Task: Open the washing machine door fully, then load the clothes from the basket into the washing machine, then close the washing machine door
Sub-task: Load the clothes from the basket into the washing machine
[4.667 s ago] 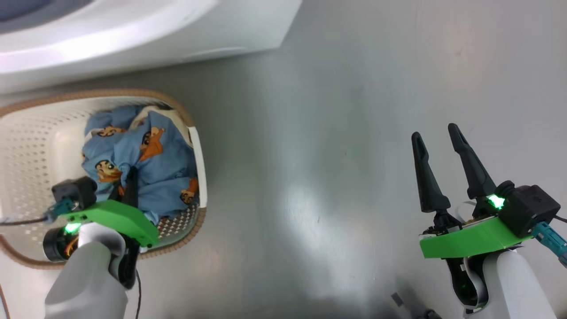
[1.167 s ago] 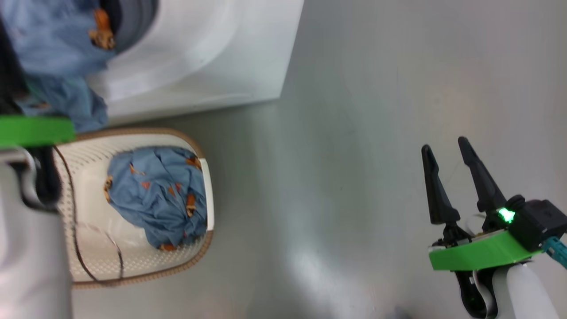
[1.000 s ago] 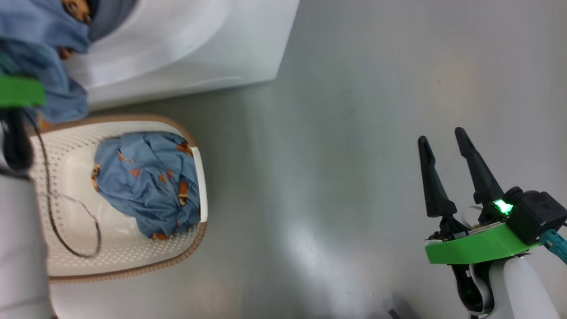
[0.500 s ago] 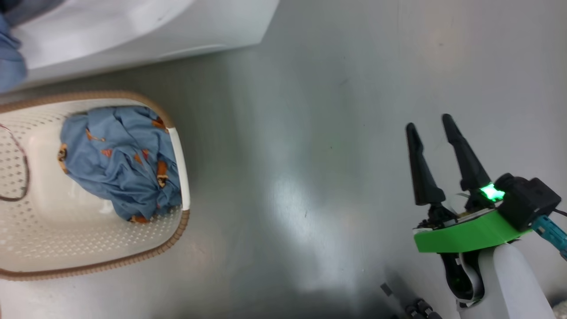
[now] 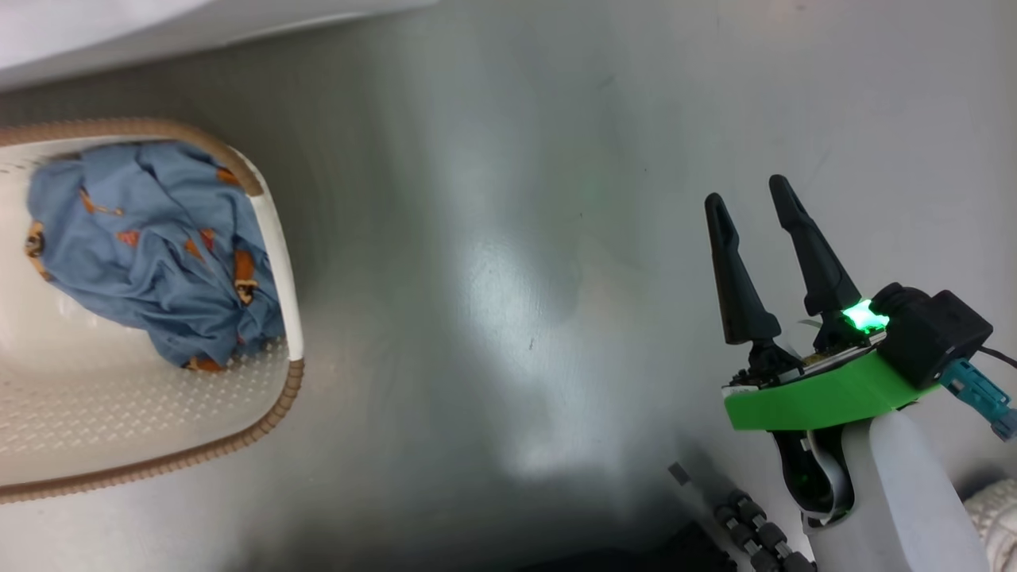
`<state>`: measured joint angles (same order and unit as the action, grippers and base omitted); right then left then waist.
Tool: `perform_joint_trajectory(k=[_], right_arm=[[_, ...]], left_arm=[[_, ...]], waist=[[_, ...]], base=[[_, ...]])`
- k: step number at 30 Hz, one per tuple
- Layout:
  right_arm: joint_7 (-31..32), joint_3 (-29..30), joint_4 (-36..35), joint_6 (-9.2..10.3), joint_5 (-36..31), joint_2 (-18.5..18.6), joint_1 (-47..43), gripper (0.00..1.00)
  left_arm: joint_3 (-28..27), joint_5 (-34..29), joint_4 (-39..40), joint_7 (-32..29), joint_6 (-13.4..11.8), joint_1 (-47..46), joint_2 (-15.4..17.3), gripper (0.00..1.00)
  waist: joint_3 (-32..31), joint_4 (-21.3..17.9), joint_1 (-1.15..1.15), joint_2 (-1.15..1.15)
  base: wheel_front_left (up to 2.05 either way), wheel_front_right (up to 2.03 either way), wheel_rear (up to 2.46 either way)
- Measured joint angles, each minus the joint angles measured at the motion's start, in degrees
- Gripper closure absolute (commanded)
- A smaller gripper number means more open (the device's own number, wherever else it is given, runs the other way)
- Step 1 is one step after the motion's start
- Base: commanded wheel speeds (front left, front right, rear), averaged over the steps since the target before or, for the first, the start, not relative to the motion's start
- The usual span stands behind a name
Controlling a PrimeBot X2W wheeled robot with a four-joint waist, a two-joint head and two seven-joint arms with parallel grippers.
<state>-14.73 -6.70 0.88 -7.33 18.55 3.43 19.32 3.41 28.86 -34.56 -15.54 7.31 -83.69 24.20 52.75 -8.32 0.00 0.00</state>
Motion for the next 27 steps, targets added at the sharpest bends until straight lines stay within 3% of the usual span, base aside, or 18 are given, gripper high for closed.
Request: perform_joint_trajectory(k=[3,8,13,20,24,27], right_arm=[[0.0,-0.4,0.2,0.0,1.1,0.0,1.1,0.0],[0.0,-1.7,0.4,0.0,2.0,-0.1,2.1,0.0],[0.0,-1.8,0.8,0.0,2.6,-0.1,2.3,0.0],[0.0,-1.9,1.0,0.0,2.6,-0.1,3.1,0.0],[0.0,-1.9,1.2,0.0,2.6,-0.1,3.2,0.0],[0.0,-2.0,1.6,0.0,2.6,-0.1,3.2,0.0]], left_arm=[[1.1,-0.4,1.0,3.0,0.0,-1.7,1.1,1.0],[2.9,-4.5,3.0,16.9,0.0,-6.5,3.1,1.0],[6.2,-6.8,2.5,26.4,0.0,-10.1,4.2,1.0],[8.4,-7.9,3.7,30.3,0.0,-12.3,5.3,1.0],[9.9,-5.8,0.3,30.2,0.0,-12.5,4.9,1.0],[10.6,-2.3,-3.9,26.9,0.0,-12.4,4.4,1.0]], waist=[[1.3,-0.4,0.0,0.0],[2.9,-1.0,0.0,0.0],[3.2,-1.2,0.0,0.0],[3.1,-0.8,0.0,0.0],[2.9,-0.2,0.0,0.0],[2.6,0.0,0.0,0.0]], base=[[0.0,0.0,0.0],[0.0,0.0,0.0],[0.0,0.0,0.0],[0.0,0.0,0.0],[0.0,0.0,0.0],[0.0,0.0,0.0]])
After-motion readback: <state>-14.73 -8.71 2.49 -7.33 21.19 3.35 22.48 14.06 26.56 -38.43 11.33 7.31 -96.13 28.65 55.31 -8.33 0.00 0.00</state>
